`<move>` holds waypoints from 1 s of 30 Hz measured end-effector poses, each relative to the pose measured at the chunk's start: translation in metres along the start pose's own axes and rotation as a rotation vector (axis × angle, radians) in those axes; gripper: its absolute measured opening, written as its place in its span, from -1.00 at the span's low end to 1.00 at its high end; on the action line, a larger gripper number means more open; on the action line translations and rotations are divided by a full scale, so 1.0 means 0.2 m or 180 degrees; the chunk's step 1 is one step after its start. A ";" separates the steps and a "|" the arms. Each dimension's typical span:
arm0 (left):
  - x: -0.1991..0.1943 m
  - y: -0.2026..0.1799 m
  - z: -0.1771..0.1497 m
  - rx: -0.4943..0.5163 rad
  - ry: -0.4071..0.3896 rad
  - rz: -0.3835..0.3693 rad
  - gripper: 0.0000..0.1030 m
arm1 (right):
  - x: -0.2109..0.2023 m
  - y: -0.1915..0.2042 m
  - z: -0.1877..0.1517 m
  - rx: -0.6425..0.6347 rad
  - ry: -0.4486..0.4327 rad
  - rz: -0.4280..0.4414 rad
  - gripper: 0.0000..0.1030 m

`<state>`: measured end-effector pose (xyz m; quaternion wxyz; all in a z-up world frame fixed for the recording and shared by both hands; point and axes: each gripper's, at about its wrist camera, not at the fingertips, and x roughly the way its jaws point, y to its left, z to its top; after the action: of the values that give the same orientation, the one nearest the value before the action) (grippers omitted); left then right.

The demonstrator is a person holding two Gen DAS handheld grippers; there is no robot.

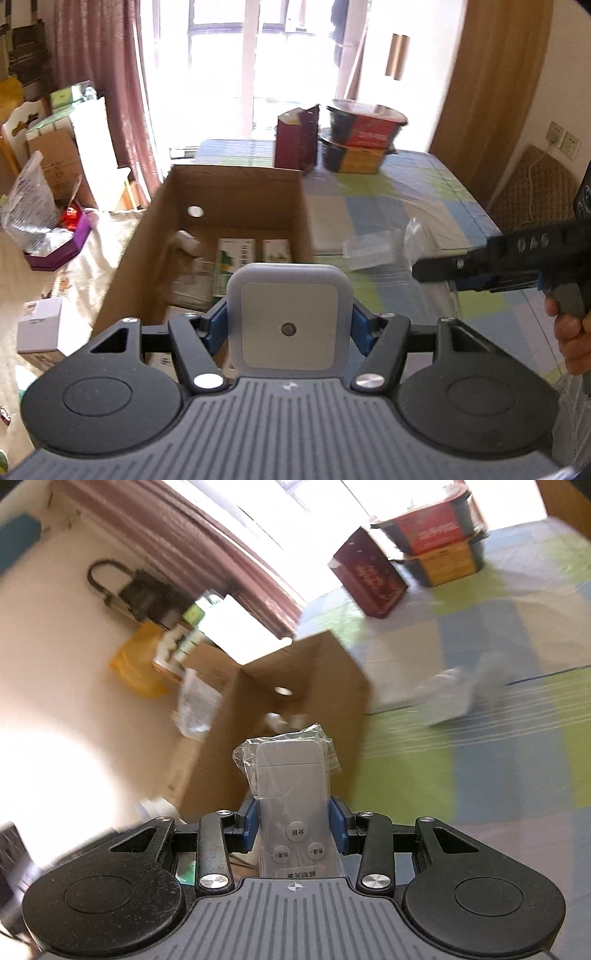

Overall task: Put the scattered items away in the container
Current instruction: 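Carry the night light with the left tool and remote with the right tool to the cardboard box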

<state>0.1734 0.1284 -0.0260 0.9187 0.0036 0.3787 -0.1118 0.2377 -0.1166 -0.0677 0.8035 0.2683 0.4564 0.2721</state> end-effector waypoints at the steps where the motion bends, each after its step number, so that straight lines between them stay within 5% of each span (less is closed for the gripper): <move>1: -0.01 0.03 0.01 -0.0002 -0.0002 0.0028 0.18 | 0.02 0.04 0.01 0.0024 -0.0010 0.0052 -0.19; 11: 0.04 0.28 0.09 -0.0123 -0.0004 0.0145 0.18 | 0.29 0.27 0.10 0.0023 -0.0173 0.0211 -0.19; 30: 0.25 0.42 0.03 -0.0145 0.0167 0.0181 0.18 | 0.67 0.26 -0.10 -0.0497 -0.0321 -0.0348 -0.18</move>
<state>0.2288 0.1995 -0.0634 0.9111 -0.0037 0.4050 -0.0769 0.2688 0.0145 -0.1192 0.8576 0.1929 0.4068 0.2487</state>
